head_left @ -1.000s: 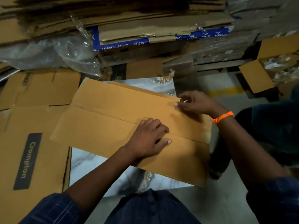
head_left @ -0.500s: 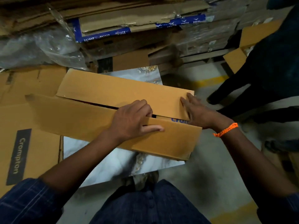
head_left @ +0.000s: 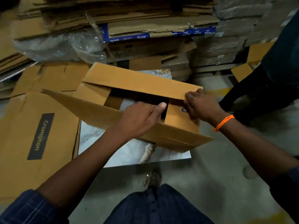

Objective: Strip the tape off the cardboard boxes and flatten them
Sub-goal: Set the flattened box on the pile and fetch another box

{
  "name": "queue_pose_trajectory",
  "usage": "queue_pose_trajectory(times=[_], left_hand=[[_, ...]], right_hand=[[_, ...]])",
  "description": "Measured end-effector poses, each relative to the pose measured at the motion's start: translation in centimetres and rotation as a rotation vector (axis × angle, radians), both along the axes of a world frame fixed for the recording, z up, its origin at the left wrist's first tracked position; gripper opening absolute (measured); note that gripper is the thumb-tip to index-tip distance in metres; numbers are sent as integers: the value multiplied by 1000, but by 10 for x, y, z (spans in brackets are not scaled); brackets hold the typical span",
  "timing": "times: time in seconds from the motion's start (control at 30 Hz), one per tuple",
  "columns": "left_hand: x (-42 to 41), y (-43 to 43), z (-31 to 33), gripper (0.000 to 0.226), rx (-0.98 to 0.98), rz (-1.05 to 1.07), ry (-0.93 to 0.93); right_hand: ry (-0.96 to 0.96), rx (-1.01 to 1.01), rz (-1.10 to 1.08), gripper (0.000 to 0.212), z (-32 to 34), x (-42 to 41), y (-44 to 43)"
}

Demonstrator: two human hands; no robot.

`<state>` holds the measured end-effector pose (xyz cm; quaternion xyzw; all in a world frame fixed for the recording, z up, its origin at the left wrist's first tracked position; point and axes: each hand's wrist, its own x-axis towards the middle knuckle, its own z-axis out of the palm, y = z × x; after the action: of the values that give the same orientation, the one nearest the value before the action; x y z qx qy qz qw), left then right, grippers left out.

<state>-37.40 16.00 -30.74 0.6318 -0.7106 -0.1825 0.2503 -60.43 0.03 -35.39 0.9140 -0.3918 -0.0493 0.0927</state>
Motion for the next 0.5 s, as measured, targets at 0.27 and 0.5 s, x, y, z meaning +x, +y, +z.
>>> queue_pose_trajectory(times=[0.27, 0.5], left_hand=[[2, 50, -41, 70, 661, -84, -248], [-2, 41, -91, 46, 374, 260, -179]], right_hand=[[-41, -67, -58, 18, 24, 15, 6], [-129, -87, 18, 23, 20, 12, -18]])
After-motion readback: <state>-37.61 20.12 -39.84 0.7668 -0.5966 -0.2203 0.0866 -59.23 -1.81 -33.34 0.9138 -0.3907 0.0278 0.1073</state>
